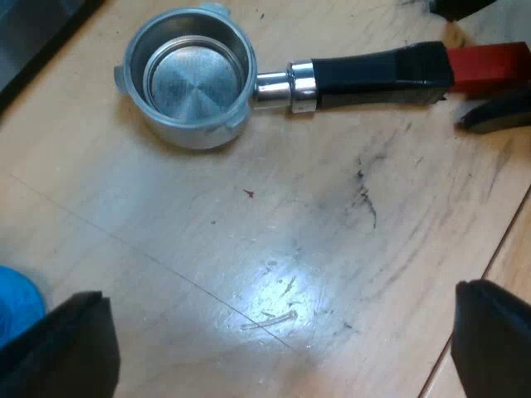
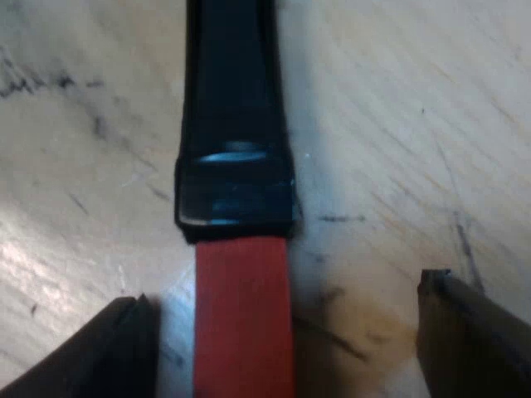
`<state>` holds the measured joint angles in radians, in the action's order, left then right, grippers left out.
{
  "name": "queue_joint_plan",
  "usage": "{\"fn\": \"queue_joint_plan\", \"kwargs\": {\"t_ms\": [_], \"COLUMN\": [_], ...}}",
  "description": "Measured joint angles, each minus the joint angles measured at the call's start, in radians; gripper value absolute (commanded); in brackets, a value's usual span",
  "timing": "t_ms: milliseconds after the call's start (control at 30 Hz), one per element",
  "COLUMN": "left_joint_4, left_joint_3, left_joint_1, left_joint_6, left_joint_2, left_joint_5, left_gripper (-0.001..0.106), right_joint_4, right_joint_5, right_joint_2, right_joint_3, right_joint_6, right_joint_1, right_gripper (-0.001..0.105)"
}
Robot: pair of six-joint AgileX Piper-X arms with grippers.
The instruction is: Grind coffee beans and then tamp
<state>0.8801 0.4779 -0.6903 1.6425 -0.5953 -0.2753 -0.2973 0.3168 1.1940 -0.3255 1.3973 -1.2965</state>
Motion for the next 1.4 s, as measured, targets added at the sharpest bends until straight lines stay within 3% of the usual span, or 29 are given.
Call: {"fn": "queue_joint_plan", "kwargs": {"t_ms": [167, 400, 667, 900, 1167, 1400], "left_joint_4": [0.0, 0.0, 0.002, 0.008, 0.06, 0.133], "left_joint_3": [0.0, 0.0, 0.006, 0.044, 0.128, 0.191], "left_joint_1": [0.0, 0.0, 0.0, 0.0, 0.0, 0.0], "left_joint_6": [0.0, 0.0, 0.0, 0.0, 0.0, 0.0], "left_joint_2": [0.0, 0.0, 0.0, 0.0, 0.0, 0.049], "left_joint_5": [0.0, 0.0, 0.005, 0.025, 0.028, 0.082], "left_gripper": [0.083, 0.083, 0.083, 0.083, 0.083, 0.083], "right_joint_4": [-0.095, -0.204, -0.516, -0.645, -0.665, -0.565], "right_joint_5": [-0.014, -0.05, -0.066, -0.041, -0.008, 0.017], "right_joint_2": [0.0, -0.003, -0.001, -0.046, -0.153, -0.267], "right_joint_3": [-0.029, -0.066, -0.233, -0.337, -0.418, -0.466], "right_joint_6": [-0.051, -0.06, -0.06, -0.06, -0.014, 0.088], "right_joint_1": [0.0, 0.0, 0.0, 0.0, 0.0, 0.0], "right_gripper": [0.068, 0.068, 0.068, 0.068, 0.068, 0.068]}}
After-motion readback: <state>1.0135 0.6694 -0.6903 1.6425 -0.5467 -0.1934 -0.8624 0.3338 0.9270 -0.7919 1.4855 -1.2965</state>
